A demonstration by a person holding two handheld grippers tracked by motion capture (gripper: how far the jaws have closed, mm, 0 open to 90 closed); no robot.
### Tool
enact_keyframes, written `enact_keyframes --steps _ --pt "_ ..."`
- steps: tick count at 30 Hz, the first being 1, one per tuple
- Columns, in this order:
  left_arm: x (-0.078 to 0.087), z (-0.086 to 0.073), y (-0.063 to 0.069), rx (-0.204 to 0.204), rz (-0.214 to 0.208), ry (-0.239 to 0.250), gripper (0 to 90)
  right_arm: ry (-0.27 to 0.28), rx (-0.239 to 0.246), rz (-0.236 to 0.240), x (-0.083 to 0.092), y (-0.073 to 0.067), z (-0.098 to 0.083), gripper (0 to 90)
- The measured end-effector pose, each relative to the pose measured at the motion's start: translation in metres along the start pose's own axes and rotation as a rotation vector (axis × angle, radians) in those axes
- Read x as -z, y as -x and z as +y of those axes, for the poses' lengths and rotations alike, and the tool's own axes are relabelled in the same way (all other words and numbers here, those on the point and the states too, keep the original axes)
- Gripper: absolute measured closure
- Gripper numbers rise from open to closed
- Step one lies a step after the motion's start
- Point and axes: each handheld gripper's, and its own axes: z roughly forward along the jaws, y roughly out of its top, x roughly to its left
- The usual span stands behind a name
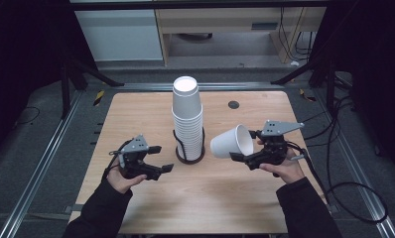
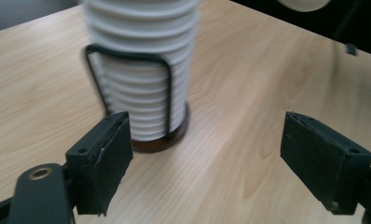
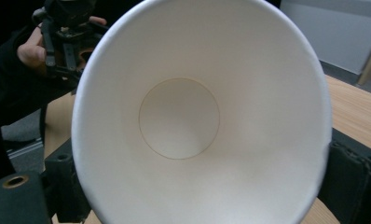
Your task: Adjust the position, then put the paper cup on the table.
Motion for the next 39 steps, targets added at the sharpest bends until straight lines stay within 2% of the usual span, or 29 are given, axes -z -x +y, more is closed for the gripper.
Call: enact_keyframes --steps 10,14,15,18,24,31,35,39 --pt "0.020 -0.024 -0.024 0.109 0.101 -0.009 16.4 -0.018 -0.053 -0.120 0.013 0.013 -0.004 10.0" --pt "0.021 -0.031 -0.032 0.139 0.112 -0.019 16.9 -0.020 -0.064 -0.165 0.019 0.018 -0.004 11.3" --pt "0.021 -0.032 -0.033 0.144 0.109 -0.017 17.1 -0.034 -0.068 -0.167 0.020 0.020 -0.005 11.7" --pt "0.021 -0.033 -0.033 0.150 0.110 -0.019 17.4 -0.040 -0.088 -0.159 0.022 0.023 -0.008 12.5" --pt "0.019 -0.032 -0.033 0.138 0.110 -0.027 17.7 -0.057 -0.085 -0.186 0.022 0.028 -0.013 12.4" --pt "0.018 -0.033 -0.033 0.132 0.117 -0.041 17.7 -0.058 -0.078 -0.196 0.023 0.029 -0.013 12.3" --pt "0.016 -0.034 -0.033 0.126 0.133 -0.057 17.6 -0.055 -0.075 -0.226 0.025 0.030 -0.012 12.2" --pt "0.013 -0.035 -0.035 0.125 0.146 -0.080 17.6 -0.059 -0.082 -0.279 0.029 0.034 -0.011 12.1"
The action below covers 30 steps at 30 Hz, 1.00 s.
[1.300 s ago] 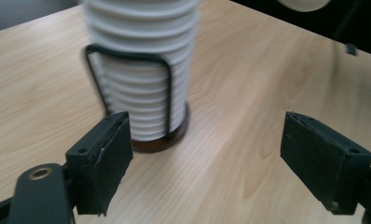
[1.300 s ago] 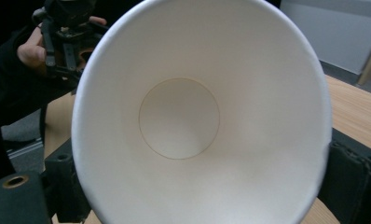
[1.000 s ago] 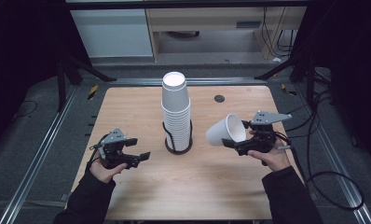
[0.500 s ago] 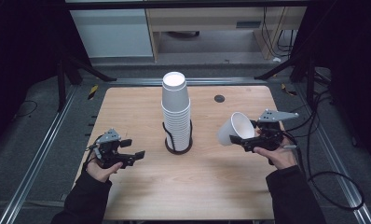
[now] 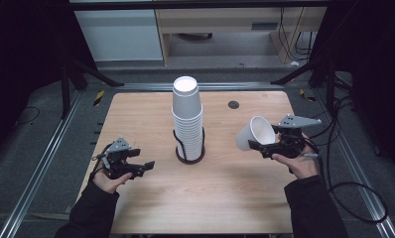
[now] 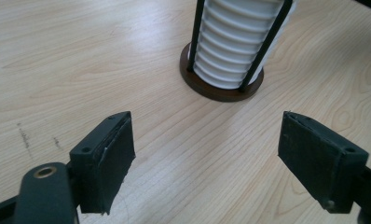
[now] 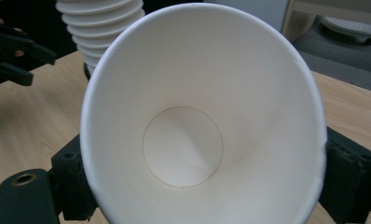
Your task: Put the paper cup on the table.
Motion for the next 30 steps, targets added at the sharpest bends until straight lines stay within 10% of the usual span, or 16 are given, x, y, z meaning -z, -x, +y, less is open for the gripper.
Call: enact_keyframes --steps 30 --pt "-0.009 -0.006 -0.006 0.002 0.042 -0.055 17.2 -0.182 -0.096 -0.392 -0.016 0.056 -0.025 12.0"
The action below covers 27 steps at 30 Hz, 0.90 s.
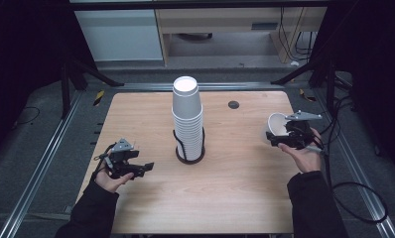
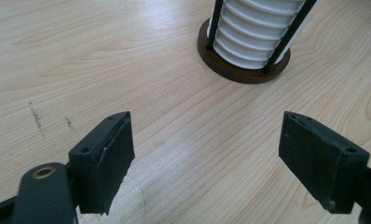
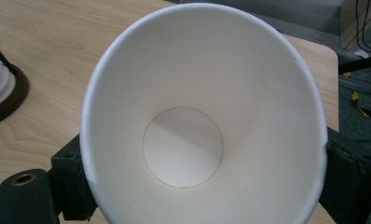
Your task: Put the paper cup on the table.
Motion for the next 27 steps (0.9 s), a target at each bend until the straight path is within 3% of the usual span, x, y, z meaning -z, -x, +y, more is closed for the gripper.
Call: enact_keyframes --steps 12,18,27 --pt "0.000 0.000 0.000 -0.001 0.004 -0.002 17.2 -0.100 -0.015 -0.037 -0.022 0.007 -0.012 12.0" --pt "-0.001 0.000 0.000 -0.002 0.003 -0.008 17.2 -0.135 -0.025 -0.033 -0.027 0.011 -0.016 11.8" --pt "-0.002 -0.001 -0.001 -0.001 0.002 -0.012 17.2 -0.192 -0.004 -0.041 -0.036 0.010 -0.021 11.7"
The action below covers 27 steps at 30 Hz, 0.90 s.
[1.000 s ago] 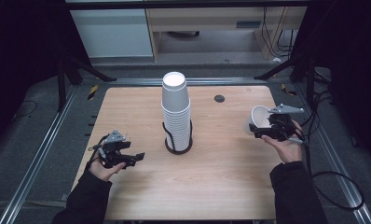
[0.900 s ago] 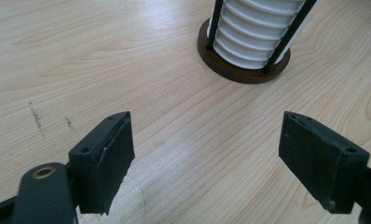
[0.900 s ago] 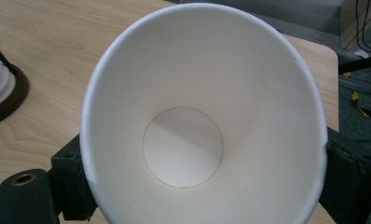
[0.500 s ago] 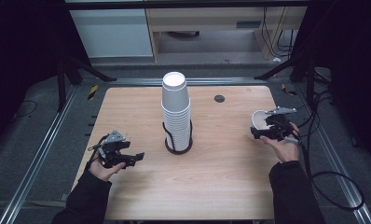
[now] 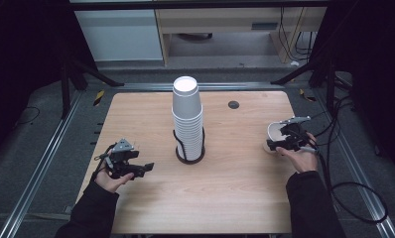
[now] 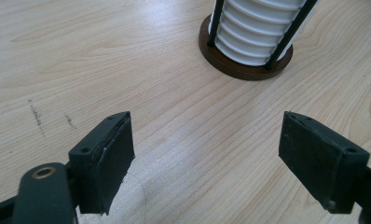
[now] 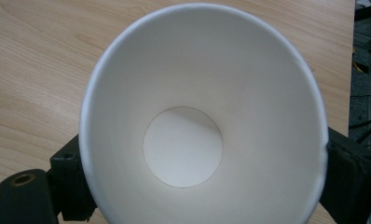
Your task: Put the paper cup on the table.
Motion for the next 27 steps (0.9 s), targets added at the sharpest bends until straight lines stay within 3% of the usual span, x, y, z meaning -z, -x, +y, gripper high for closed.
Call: enact_keyframes --steps 7,25,27 --pt "-0.0005 -0.0005 -0.0003 -0.003 0.002 -0.004 17.2 -0.035 0.021 -0.008 -0.0053 -0.0021 -0.0017 11.3" --pt "-0.0001 -0.0007 -0.0009 -0.002 0.001 -0.003 16.9 -0.022 0.061 0.006 -0.0095 -0.0042 -0.0039 3.2" --pt "0.0006 -0.0006 -0.0011 -0.001 0.002 0.000 16.8 -0.015 0.057 -0.010 -0.0075 -0.0049 -0.0025 2.0"
